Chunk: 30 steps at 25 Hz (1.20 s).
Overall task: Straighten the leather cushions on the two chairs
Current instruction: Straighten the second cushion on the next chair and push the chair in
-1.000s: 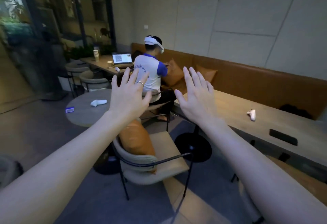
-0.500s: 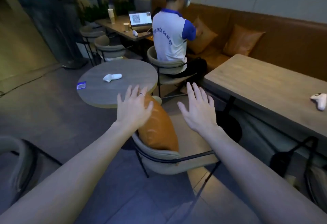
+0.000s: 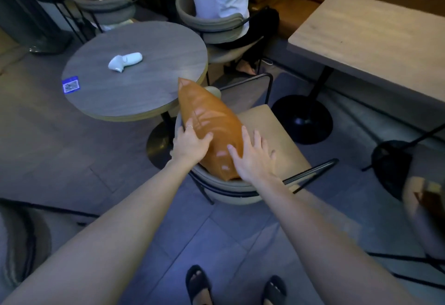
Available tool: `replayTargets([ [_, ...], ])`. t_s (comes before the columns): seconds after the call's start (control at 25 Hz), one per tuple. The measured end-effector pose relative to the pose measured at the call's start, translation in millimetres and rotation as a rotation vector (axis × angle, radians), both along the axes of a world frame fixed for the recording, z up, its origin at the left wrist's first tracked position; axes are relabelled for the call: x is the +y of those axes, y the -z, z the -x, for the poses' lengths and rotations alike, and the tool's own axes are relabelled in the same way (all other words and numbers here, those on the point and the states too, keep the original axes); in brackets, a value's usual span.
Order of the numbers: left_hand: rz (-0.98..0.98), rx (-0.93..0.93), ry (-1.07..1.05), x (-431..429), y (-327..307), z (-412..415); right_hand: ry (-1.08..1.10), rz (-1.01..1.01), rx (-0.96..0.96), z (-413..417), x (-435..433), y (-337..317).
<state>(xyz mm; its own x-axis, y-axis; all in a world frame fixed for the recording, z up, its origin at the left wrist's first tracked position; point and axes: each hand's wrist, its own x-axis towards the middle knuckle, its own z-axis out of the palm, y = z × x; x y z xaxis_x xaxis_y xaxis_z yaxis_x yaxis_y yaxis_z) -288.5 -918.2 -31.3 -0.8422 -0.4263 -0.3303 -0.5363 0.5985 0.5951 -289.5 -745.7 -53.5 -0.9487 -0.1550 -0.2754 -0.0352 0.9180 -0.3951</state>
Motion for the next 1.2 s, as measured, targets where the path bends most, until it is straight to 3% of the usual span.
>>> replayTargets([
  [0.12,-0.200,-0.068,-0.074,-21.4,22.8,16.0,0.138,0.063,-0.099,-1.0,-27.3,24.6],
  [0.28,-0.432,-0.097,-0.168,-38.6,46.9,36.2,0.464,0.333,-0.203,8.4,-47.5,46.8],
  [0.36,-0.503,-0.101,-0.210,-43.1,58.3,45.8,0.590,0.342,-0.218,12.2,-48.1,54.3],
  [0.68,-0.483,-0.131,-0.257,-49.0,80.3,64.1,0.995,0.234,-0.251,15.2,-23.3,75.6],
  [0.84,-0.483,-0.143,-0.307,-52.6,88.7,71.3,1.236,0.403,-0.405,13.3,2.9,93.1],
  [0.92,-0.485,-0.150,-0.319,-51.9,92.0,74.4,1.254,0.487,-0.469,15.2,12.2,100.2],
  [1.2,-0.503,-0.187,-0.328,-41.2,95.2,76.9,1.135,0.491,-0.453,16.5,43.3,108.2],
])
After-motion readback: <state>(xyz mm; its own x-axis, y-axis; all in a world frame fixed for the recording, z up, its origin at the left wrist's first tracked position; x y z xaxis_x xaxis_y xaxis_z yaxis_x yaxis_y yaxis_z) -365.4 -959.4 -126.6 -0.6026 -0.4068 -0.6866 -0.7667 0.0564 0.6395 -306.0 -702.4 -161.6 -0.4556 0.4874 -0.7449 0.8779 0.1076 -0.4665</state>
